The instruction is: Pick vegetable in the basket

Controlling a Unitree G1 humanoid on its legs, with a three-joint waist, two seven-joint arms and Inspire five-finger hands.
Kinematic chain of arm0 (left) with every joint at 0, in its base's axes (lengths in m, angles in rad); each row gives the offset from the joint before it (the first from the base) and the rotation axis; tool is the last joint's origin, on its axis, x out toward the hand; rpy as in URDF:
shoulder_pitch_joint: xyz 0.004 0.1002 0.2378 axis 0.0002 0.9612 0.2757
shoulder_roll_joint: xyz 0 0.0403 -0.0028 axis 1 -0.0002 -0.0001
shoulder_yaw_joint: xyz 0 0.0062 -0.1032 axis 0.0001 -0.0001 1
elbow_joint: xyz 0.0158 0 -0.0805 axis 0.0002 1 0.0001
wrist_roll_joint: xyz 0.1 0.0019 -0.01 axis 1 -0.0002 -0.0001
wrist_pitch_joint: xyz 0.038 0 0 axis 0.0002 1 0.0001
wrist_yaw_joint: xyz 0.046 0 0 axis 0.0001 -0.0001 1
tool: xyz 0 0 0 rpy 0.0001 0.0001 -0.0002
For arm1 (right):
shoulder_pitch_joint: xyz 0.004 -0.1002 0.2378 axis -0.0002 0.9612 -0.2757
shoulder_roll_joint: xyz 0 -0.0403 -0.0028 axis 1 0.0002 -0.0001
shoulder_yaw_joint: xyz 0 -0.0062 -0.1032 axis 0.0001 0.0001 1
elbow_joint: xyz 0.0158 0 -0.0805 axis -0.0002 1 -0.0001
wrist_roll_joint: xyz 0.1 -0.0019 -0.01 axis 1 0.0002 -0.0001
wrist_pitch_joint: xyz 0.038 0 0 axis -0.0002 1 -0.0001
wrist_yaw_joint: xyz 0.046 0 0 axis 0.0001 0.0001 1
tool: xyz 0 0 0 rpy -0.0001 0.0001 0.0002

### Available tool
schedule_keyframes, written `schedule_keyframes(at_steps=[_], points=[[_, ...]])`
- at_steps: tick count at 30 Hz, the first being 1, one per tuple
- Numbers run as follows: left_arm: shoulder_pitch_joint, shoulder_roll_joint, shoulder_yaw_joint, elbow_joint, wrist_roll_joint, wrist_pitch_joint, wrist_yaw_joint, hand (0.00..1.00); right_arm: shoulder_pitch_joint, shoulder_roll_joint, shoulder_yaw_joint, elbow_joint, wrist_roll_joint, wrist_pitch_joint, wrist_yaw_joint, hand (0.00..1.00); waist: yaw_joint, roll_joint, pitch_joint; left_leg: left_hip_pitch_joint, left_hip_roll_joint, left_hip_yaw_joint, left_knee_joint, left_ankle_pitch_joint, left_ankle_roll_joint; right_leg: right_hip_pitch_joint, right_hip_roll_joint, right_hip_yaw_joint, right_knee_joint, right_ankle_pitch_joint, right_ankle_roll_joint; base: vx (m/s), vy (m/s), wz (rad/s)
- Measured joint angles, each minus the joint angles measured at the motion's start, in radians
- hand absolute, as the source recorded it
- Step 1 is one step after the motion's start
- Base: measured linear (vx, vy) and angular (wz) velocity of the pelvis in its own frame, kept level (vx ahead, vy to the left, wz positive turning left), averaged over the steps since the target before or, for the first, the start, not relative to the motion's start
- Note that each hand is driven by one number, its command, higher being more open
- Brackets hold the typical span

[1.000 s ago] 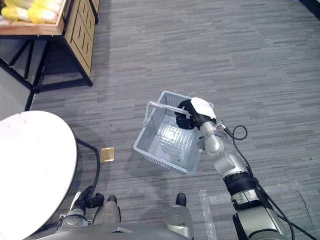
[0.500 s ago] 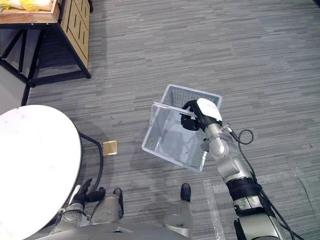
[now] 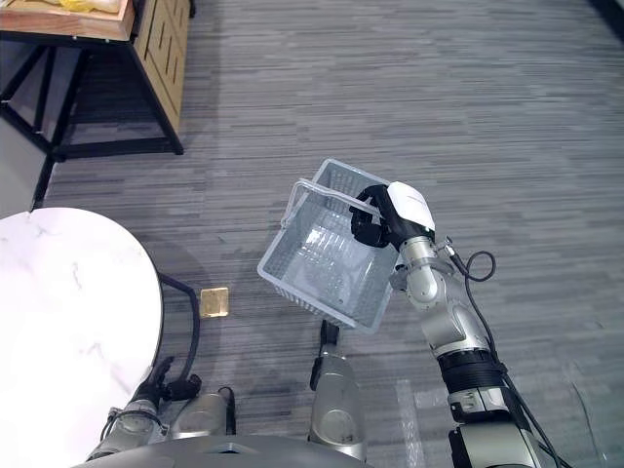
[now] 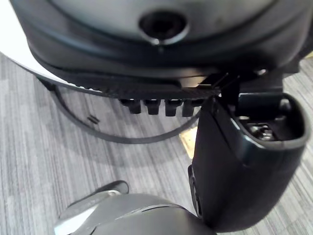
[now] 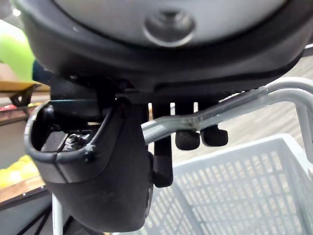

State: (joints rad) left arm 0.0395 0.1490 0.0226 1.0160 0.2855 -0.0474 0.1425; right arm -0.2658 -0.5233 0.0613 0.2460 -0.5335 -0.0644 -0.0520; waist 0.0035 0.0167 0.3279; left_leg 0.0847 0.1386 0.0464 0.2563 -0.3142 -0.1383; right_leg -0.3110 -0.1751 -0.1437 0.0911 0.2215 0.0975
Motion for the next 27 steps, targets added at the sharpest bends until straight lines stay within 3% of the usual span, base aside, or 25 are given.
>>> schedule_keyframes(at_steps=[2, 5, 7, 10, 11, 12, 13, 15, 17, 19, 20, 21, 22, 24, 25, 27], points=[[-0.001, -0.022, -0.007, 0.006, 0.001, 0.004, 0.000, 1.00, -0.005, 0.009, -0.013, 0.004, 0.000, 0.017, 0.000, 0.00, 0.005, 0.042, -0.001, 0.016, 0.048, -0.001, -0.010, 0.024, 0.002, -0.032, 0.035, -0.017, 0.111, -0.078, -0.036, 0.25, -0.227, 0.06], [0.000, -0.024, -0.005, 0.020, 0.001, 0.005, -0.002, 1.00, 0.000, 0.011, -0.033, 0.000, 0.000, 0.029, 0.000, 0.00, -0.009, 0.043, -0.002, 0.065, 0.071, -0.021, 0.003, 0.056, -0.009, -0.064, 0.039, -0.029, 0.324, -0.228, -0.058, 0.27, -0.238, 0.09], [0.000, -0.026, -0.003, 0.022, -0.002, 0.001, 0.001, 1.00, 0.001, 0.011, -0.076, -0.007, -0.001, 0.031, -0.004, 0.00, -0.014, 0.047, -0.005, 0.019, 0.074, -0.065, 0.147, 0.078, -0.022, -0.056, 0.036, -0.041, 0.389, -0.320, -0.064, 0.24, -0.235, 0.11], [-0.001, -0.031, 0.022, 0.003, -0.005, -0.018, 0.006, 1.00, 0.026, 0.012, -0.086, -0.007, 0.002, 0.035, -0.004, 0.00, -0.019, 0.047, -0.005, -0.083, 0.073, -0.098, 0.376, 0.230, -0.065, 0.006, 0.038, -0.056, 0.373, -0.349, -0.069, 0.24, -0.172, 0.08], [0.000, -0.036, 0.034, -0.005, -0.013, -0.019, 0.010, 1.00, 0.044, 0.014, -0.079, -0.007, 0.003, 0.036, -0.004, 0.00, -0.017, 0.048, -0.006, -0.119, 0.073, -0.102, 0.469, 0.348, -0.058, 0.054, 0.038, -0.052, 0.353, -0.360, -0.081, 0.27, -0.126, -0.01], [0.000, -0.037, 0.036, -0.007, -0.022, -0.021, 0.012, 1.00, 0.053, 0.018, -0.077, -0.007, 0.004, 0.037, -0.004, 0.00, -0.012, 0.044, -0.003, -0.138, 0.075, -0.101, 0.516, 0.389, -0.052, 0.081, 0.043, -0.045, 0.333, -0.369, -0.093, 0.29, -0.074, -0.11], [0.000, -0.042, 0.036, -0.013, -0.045, -0.025, 0.022, 1.00, 0.060, 0.025, -0.073, -0.007, 0.004, 0.040, -0.004, 0.00, -0.007, 0.050, -0.007, -0.186, 0.084, -0.078, 0.611, 0.336, -0.038, 0.131, 0.058, -0.043, 0.291, -0.375, -0.104, 0.24, -0.036, -0.15], [0.002, -0.050, 0.062, -0.031, -0.057, -0.038, 0.023, 1.00, 0.059, 0.036, -0.070, -0.007, 0.008, 0.041, -0.004, 0.00, -0.002, 0.053, -0.009, -0.272, 0.079, -0.002, 0.663, 0.209, 0.029, 0.206, 0.074, -0.032, 0.231, -0.378, -0.110, 0.34, -0.038, -0.21], [0.003, -0.052, 0.069, -0.055, -0.057, -0.041, 0.020, 1.00, 0.058, 0.050, -0.070, -0.007, 0.012, 0.041, -0.013, 0.00, 0.021, 0.052, -0.008, -0.314, 0.066, 0.057, 0.567, 0.163, 0.057, 0.253, 0.079, -0.019, 0.197, -0.382, -0.114, 0.30, 0.040, -0.41], [0.003, -0.054, 0.067, -0.068, -0.046, -0.043, 0.018, 1.00, 0.055, 0.057, -0.065, -0.007, 0.030, 0.041, -0.024, 0.00, 0.029, 0.053, -0.010, -0.340, 0.025, 0.053, 0.321, 0.159, 0.065, 0.297, 0.073, 0.002, 0.177, -0.398, -0.096, 0.40, 0.157, -0.43], [0.003, -0.064, 0.067, -0.061, -0.042, -0.039, 0.018, 1.00, 0.059, 0.054, -0.062, -0.005, 0.031, 0.041, -0.028, 0.00, 0.028, 0.066, -0.025, -0.339, 0.003, 0.028, 0.140, 0.189, 0.071, 0.310, 0.066, 0.004, 0.188, -0.412, -0.070, 0.32, 0.173, -0.24], [0.004, -0.073, 0.067, -0.054, -0.040, -0.034, 0.019, 1.00, 0.060, 0.051, -0.062, 0.000, 0.030, 0.041, -0.030, 0.00, 0.027, 0.081, -0.036, -0.335, -0.004, 0.013, 0.057, 0.216, 0.073, 0.318, 0.063, 0.004, 0.196, -0.424, -0.060, 0.33, 0.226, -0.13], [0.006, -0.085, 0.067, -0.038, -0.038, -0.031, 0.020, 1.00, 0.061, 0.047, -0.060, 0.018, 0.030, 0.041, -0.037, 0.00, 0.023, 0.102, -0.052, -0.320, -0.021, -0.013, -0.078, 0.284, 0.067, 0.332, 0.050, 0.004, 0.224, -0.459, -0.036, 0.25, 0.210, -0.04], [0.022, -0.106, 0.068, -0.011, -0.040, -0.032, 0.023, 1.00, 0.092, 0.046, -0.058, 0.027, 0.031, 0.040, -0.045, 0.00, 0.017, 0.138, -0.076, -0.315, -0.026, -0.026, -0.122, 0.344, 0.054, 0.373, 0.035, -0.002, 0.262, -0.524, 0.008, 0.28, 0.283, 0.06], [0.023, -0.106, 0.069, -0.011, -0.040, -0.033, 0.023, 1.00, 0.102, 0.049, -0.054, 0.027, 0.032, 0.040, -0.045, 0.00, 0.017, 0.137, -0.076, -0.314, -0.031, -0.019, -0.106, 0.369, 0.053, 0.390, 0.028, -0.003, 0.257, -0.536, 0.008, 0.33, 0.325, 0.09], [0.026, -0.089, 0.072, -0.015, -0.041, -0.041, 0.023, 1.00, 0.107, 0.062, -0.013, 0.026, 0.031, 0.038, -0.044, 0.00, 0.019, 0.102, -0.077, -0.322, -0.068, -0.015, -0.083, 0.388, 0.060, 0.429, -0.001, 0.001, 0.179, -0.535, 0.016, 0.27, 0.235, 0.02]])
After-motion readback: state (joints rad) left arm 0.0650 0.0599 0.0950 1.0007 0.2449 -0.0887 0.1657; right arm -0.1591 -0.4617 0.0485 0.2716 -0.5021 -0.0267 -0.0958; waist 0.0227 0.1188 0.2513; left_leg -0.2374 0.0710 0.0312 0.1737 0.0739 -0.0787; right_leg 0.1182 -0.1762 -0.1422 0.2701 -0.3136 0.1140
